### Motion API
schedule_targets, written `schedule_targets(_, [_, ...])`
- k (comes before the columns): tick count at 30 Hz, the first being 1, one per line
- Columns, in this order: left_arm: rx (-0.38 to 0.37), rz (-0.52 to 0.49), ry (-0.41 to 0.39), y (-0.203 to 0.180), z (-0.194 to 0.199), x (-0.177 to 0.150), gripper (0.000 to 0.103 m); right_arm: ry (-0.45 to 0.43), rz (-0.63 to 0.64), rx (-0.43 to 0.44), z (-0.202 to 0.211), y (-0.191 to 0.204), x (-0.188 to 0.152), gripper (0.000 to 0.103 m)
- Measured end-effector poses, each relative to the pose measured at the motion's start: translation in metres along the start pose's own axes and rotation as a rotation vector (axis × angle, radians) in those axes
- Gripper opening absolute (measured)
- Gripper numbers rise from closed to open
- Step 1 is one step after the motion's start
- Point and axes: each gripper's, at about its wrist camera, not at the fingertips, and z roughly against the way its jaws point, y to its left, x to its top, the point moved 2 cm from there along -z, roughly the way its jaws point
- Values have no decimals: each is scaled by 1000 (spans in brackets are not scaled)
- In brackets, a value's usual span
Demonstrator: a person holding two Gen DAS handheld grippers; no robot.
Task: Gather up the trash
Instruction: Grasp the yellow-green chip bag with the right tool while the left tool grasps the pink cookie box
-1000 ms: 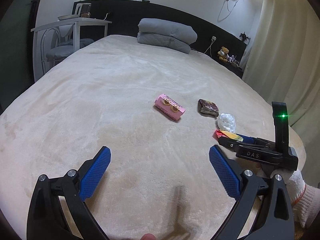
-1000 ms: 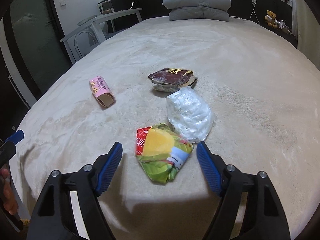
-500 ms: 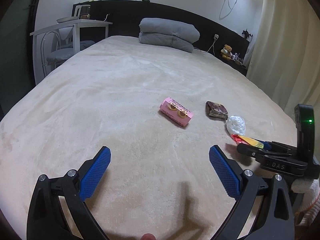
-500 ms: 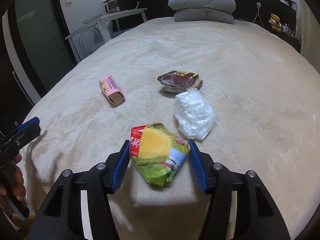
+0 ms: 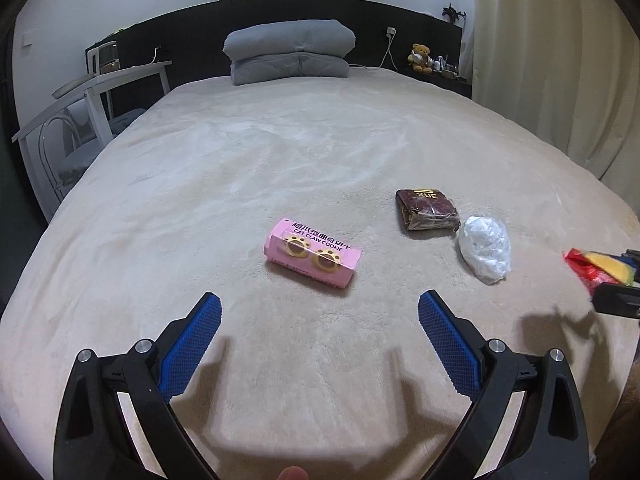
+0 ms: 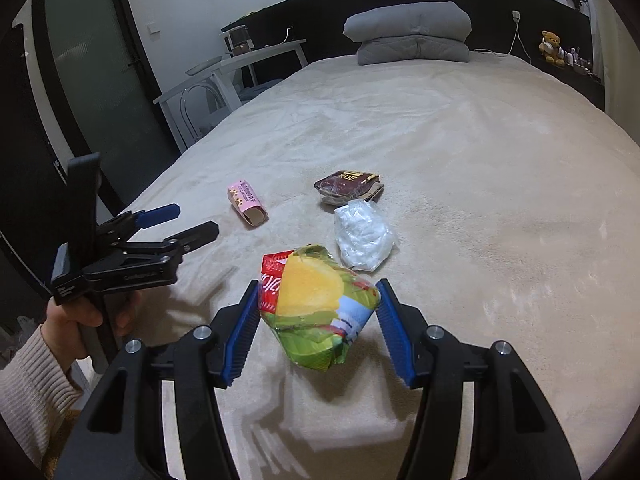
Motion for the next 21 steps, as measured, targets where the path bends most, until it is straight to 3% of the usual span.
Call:
schedule_targets(5, [25, -50, 12, 1, -21, 11, 97, -8, -2, 2, 18, -10, -1, 57])
schedule_targets(12, [-24, -51, 77, 4, -49, 22, 96, -16, -11, 2, 38, -28, -4, 57])
schedule_targets(21, [1, -76, 118, 1, -68, 25, 68, -11, -17, -13, 51, -42, -9, 57])
